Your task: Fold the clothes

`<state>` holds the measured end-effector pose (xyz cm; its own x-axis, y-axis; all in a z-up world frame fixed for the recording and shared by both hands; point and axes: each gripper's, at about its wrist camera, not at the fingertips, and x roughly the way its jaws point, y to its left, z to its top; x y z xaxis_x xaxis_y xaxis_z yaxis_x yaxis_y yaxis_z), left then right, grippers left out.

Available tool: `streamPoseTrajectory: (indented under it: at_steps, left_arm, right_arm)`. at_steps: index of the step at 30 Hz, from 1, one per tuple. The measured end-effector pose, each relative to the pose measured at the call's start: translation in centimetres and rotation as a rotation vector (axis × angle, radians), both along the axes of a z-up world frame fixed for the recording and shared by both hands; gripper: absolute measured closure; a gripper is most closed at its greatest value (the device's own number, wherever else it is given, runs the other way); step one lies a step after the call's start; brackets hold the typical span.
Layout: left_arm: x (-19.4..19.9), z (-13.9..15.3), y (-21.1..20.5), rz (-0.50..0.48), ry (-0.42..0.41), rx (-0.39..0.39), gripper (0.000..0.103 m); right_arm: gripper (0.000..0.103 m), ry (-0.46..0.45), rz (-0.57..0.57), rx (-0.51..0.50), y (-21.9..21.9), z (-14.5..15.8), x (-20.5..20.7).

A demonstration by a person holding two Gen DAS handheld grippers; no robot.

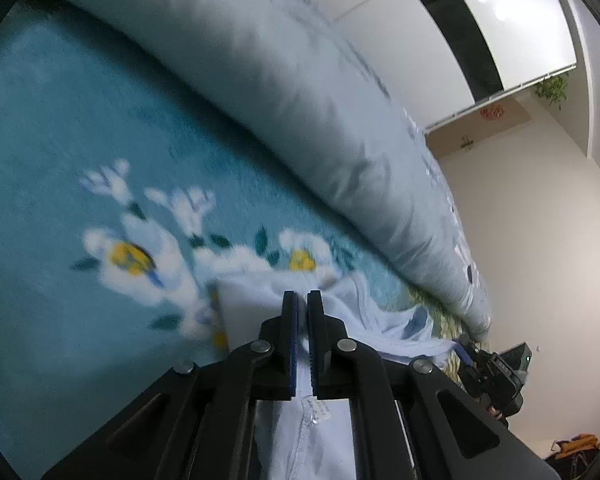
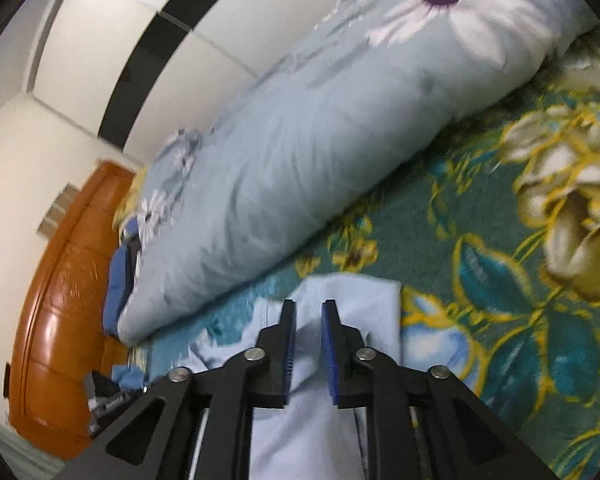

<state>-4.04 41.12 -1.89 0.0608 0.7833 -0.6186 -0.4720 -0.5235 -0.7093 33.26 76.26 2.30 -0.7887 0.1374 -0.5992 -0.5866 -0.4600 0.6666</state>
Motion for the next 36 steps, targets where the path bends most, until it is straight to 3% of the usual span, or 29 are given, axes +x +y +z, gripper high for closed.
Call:
streamPoseTrajectory:
  at_steps: [5,11,16,24,36]
  left_arm:
    - [0.7,1.8,-1.4,-0.028,0.114,-0.029,0.074]
    - [3.0,0.8,0.0,-0.135,0.266,-0.164,0.074]
    - [3.8,0.5,1.7,-0.172,0.353,-0.206,0.074]
    - [3.1,-0.3,4.0,-0.171,0.385,-0.22,0.074]
    - [3.3,-0.5,5.4,-0.161,0.377,-0.196,0.074]
  right_arm:
    - [0.074,-0.042,0.036,0.035,-0.5,0.6,1.3]
    - [0.074,-0.141,0.129,0.091,-1.9,-0.4,-0.3]
    - [0.073,-0.219,0.172,0.166,-2.8,-0.9,-3.7]
    - [0.071,-0.293,0.17,0.226,-1.3,-1.2,-6.6]
    - [0.072,-0.278,0.172,0.199,-0.7,-2.0,-7.2]
